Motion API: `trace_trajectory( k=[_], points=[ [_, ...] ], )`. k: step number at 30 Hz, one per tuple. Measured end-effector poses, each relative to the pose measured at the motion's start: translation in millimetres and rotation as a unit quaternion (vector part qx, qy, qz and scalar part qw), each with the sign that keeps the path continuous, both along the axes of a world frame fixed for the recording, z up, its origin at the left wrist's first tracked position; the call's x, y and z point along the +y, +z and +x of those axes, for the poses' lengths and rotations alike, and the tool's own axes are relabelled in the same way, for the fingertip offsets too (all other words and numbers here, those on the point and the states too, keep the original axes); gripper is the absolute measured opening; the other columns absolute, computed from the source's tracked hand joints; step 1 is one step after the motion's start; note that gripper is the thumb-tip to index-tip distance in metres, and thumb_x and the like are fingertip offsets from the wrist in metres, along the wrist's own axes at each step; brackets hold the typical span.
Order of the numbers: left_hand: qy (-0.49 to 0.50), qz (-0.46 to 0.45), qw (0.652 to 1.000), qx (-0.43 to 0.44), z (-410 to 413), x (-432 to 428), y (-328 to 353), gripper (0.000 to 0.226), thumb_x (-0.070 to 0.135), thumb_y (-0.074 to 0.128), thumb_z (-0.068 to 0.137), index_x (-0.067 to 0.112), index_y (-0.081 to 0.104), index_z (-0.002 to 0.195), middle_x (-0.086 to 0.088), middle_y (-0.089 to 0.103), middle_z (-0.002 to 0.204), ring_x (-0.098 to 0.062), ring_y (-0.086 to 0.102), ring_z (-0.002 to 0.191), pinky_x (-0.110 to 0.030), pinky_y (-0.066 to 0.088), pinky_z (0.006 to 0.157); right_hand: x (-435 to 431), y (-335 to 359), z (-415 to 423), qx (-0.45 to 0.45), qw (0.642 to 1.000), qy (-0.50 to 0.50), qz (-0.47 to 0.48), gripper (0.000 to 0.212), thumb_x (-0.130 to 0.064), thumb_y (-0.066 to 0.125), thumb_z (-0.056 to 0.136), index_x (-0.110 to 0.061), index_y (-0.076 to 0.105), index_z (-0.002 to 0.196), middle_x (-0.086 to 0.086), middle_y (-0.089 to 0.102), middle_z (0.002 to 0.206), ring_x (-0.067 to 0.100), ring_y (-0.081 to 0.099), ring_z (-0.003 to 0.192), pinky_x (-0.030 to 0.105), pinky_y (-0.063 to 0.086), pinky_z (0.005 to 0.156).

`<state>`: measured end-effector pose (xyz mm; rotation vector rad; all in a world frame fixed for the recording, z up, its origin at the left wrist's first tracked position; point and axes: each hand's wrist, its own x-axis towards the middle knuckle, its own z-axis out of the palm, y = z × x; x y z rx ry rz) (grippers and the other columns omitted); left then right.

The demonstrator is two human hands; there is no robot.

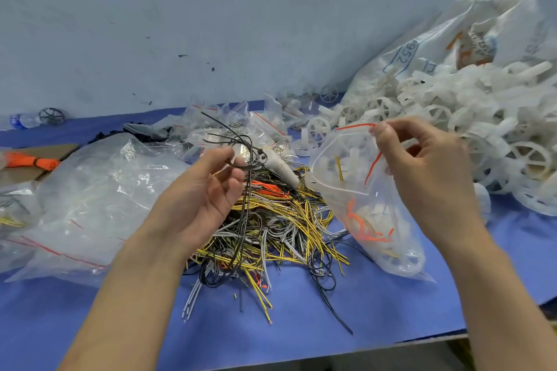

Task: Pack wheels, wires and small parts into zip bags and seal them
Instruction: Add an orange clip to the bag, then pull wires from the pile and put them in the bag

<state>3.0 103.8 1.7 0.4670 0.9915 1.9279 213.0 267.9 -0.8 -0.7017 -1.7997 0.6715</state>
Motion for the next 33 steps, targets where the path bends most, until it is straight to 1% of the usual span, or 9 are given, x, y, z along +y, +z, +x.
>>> trace_trajectory(
  k=[3, 6, 9, 10, 14, 20, 23, 26, 33],
  points=[
    [0.010, 0.054, 0.998, -0.010, 0.8, 3.3, 6.4, 0.012, 0.018, 0.065, 0.089, 0.010, 0.056, 0.090, -0.004, 0.063, 0.082, -0.008, 0.062, 0.063, -0.013, 0.053, 0.057, -1.0, -0.3, -0.1, -0.001, 1.000, 0.003, 0.001, 0.021, -0.041, 0.060, 0.096, -0.027, 0.069, 0.083, -0.021, 0.061, 0.068, 0.018, 0.060, 0.063, 0.032, 0.043, 0.062],
    [0.068, -0.002, 0.992, 0.109, 0.7, 8.6, 7.5, 0.011, 0.022, 0.062, 0.094, 0.013, 0.059, 0.090, -0.001, 0.063, 0.081, -0.011, 0.062, 0.064, -0.019, 0.053, 0.055, -0.9, -1.4, 0.6, -0.002, 1.000, 0.007, -0.001, 0.021, -0.042, 0.059, 0.096, -0.028, 0.069, 0.083, -0.017, 0.061, 0.070, 0.019, 0.061, 0.064, 0.032, 0.044, 0.062],
    [0.167, -0.188, 0.887, 0.387, -1.7, 12.7, -3.6, 0.013, 0.028, 0.062, 0.095, 0.015, 0.061, 0.095, 0.001, 0.062, 0.080, -0.008, 0.062, 0.059, -0.026, 0.055, 0.054, -0.9, -2.1, 2.0, -0.004, 1.000, 0.009, -0.001, 0.022, -0.043, 0.059, 0.096, -0.029, 0.069, 0.083, -0.015, 0.062, 0.073, 0.018, 0.060, 0.062, 0.030, 0.041, 0.059],
    [0.170, -0.221, 0.860, 0.427, -1.9, 14.0, -8.1, 0.014, 0.029, 0.063, 0.095, 0.016, 0.062, 0.096, 0.001, 0.061, 0.080, -0.006, 0.060, 0.056, -0.028, 0.056, 0.055, -1.0, -2.2, 2.2, -0.005, 1.000, 0.009, -0.001, 0.022, -0.043, 0.059, 0.096, -0.029, 0.068, 0.083, -0.015, 0.062, 0.074, 0.018, 0.060, 0.062, 0.030, 0.041, 0.059],
    [0.106, -0.214, 0.905, 0.351, -0.6, 15.7, -16.8, 0.013, 0.025, 0.066, 0.093, 0.014, 0.065, 0.098, -0.006, 0.060, 0.088, -0.010, 0.063, 0.059, -0.024, 0.056, 0.057, -0.9, -2.1, 4.3, -0.005, 1.000, 0.012, -0.006, 0.020, -0.043, 0.059, 0.096, -0.032, 0.068, 0.081, -0.014, 0.061, 0.072, 0.016, 0.058, 0.060, 0.029, 0.039, 0.057],
    [0.116, -0.091, 0.969, 0.197, -0.2, 23.5, -11.1, 0.013, 0.019, 0.066, 0.091, 0.011, 0.064, 0.101, -0.004, 0.069, 0.082, -0.018, 0.072, 0.075, -0.022, 0.057, 0.065, -2.8, -1.4, 3.0, -0.012, 1.000, 0.023, -0.010, 0.017, -0.039, 0.060, 0.096, -0.032, 0.068, 0.082, -0.021, 0.061, 0.070, 0.010, 0.055, 0.059, 0.019, 0.038, 0.056],
    [0.105, -0.030, 0.981, 0.161, 3.2, 28.0, -0.8, 0.017, 0.021, 0.067, 0.088, 0.011, 0.062, 0.102, 0.001, 0.073, 0.077, -0.018, 0.073, 0.079, -0.022, 0.057, 0.067, -8.5, -1.6, -3.7, -0.029, 0.999, 0.035, -0.002, 0.008, -0.034, 0.061, 0.094, -0.034, 0.069, 0.094, -0.023, 0.062, 0.075, 0.007, 0.057, 0.061, 0.026, 0.044, 0.060],
    [0.101, 0.003, 0.983, 0.151, 9.9, 30.9, 11.6, 0.011, 0.020, 0.065, 0.091, 0.013, 0.063, 0.100, 0.002, 0.072, 0.075, -0.017, 0.072, 0.074, -0.020, 0.056, 0.063, -15.9, -2.2, -9.6, -0.073, 0.995, 0.055, 0.031, 0.020, -0.031, 0.059, 0.094, -0.039, 0.068, 0.109, -0.018, 0.061, 0.073, 0.006, 0.055, 0.061, 0.028, 0.044, 0.063],
    [0.106, 0.064, 0.976, 0.181, 24.8, 24.1, 41.3, 0.014, 0.025, 0.070, 0.084, 0.016, 0.065, 0.092, 0.000, 0.065, 0.076, -0.011, 0.062, 0.062, -0.019, 0.051, 0.053, -24.9, -9.5, -24.1, -0.180, 0.975, 0.118, 0.058, 0.024, -0.045, 0.049, 0.092, -0.043, 0.070, 0.103, -0.014, 0.062, 0.085, 0.001, 0.053, 0.065, 0.034, 0.049, 0.071]
  ],
)
